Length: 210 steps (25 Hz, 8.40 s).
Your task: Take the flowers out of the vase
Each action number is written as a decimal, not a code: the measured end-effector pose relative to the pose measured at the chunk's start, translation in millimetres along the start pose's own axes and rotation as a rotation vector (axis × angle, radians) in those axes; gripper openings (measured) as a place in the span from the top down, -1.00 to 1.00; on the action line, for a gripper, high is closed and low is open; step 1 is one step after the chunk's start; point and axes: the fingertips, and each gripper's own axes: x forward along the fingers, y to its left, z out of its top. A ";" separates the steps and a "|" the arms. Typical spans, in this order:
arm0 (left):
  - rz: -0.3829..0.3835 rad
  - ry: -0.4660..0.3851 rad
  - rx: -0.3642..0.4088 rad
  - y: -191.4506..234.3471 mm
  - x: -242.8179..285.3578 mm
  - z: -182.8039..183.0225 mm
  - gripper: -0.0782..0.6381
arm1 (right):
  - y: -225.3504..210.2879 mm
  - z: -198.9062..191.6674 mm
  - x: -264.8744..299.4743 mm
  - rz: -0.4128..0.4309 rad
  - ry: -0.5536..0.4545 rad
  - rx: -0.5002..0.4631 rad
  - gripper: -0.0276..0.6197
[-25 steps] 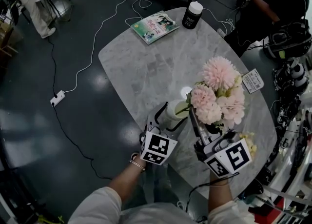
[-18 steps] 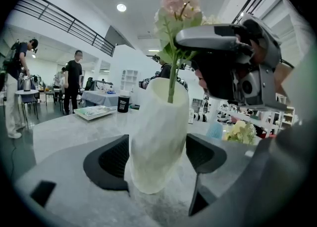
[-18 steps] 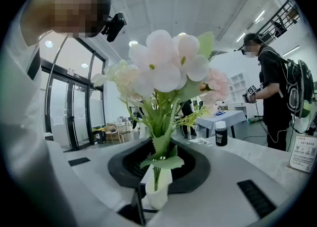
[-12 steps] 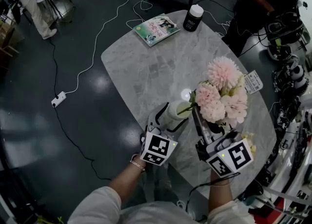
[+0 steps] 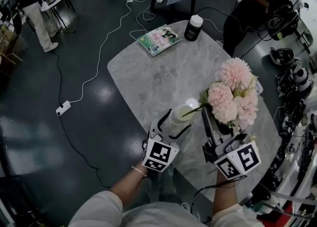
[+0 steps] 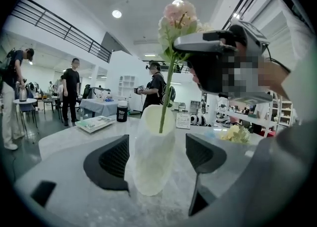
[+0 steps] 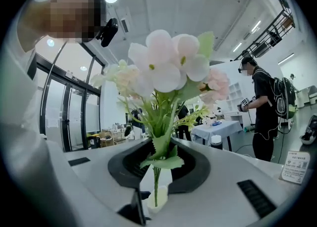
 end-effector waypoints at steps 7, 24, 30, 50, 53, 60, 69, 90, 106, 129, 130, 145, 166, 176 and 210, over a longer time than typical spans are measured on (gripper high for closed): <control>-0.002 -0.004 0.015 -21.3 -16.0 25.3 -0.22 | -7.6 42.8 -28.4 -0.048 -0.076 0.037 0.68; 0.001 -0.075 0.026 -72.1 -93.0 56.1 0.20 | 14.2 77.9 -149.3 -0.222 -0.150 0.012 0.68; -0.017 -0.081 0.031 -66.3 -99.2 82.2 0.50 | 18.6 72.9 -153.3 -0.279 -0.117 0.055 0.69; -0.166 -0.087 0.064 -138.5 -87.0 96.1 0.76 | 16.8 34.1 -226.1 -0.445 -0.089 0.124 0.69; -0.214 -0.085 0.075 -163.2 -77.8 96.9 0.76 | 8.2 32.2 -251.5 -0.496 -0.089 0.135 0.69; -0.315 -0.071 0.085 -219.1 -57.3 91.3 0.76 | -14.6 21.7 -308.9 -0.603 -0.103 0.165 0.69; -0.480 -0.036 0.095 -283.2 -56.7 75.7 0.76 | -1.6 -0.6 -392.5 -0.811 -0.102 0.212 0.70; -0.604 0.063 0.112 -393.8 -55.0 26.3 0.76 | 3.4 -77.8 -504.3 -0.968 -0.035 0.410 0.70; -0.508 0.121 0.108 -447.2 -12.5 -6.7 0.76 | -50.3 -132.7 -531.0 -0.863 0.086 0.537 0.72; -0.450 0.239 0.085 -468.5 49.4 -78.6 0.76 | -120.2 -218.4 -539.6 -0.810 0.184 0.692 0.72; -0.450 0.244 0.085 -469.1 51.1 -81.0 0.76 | -122.4 -220.6 -539.0 -0.808 0.185 0.697 0.72; -0.449 0.282 0.087 -471.7 73.0 -109.1 0.76 | -152.4 -255.0 -536.5 -0.805 0.177 0.769 0.72; -0.447 0.316 0.066 -467.1 84.1 -133.4 0.76 | -169.6 -298.2 -529.2 -0.835 0.195 0.861 0.71; -0.435 0.318 0.067 -465.1 79.8 -131.7 0.76 | -166.4 -301.9 -528.4 -0.890 0.283 0.835 0.61; -0.396 0.222 0.110 -440.2 29.1 -69.2 0.76 | -128.5 -232.4 -561.9 -1.047 0.209 0.719 0.33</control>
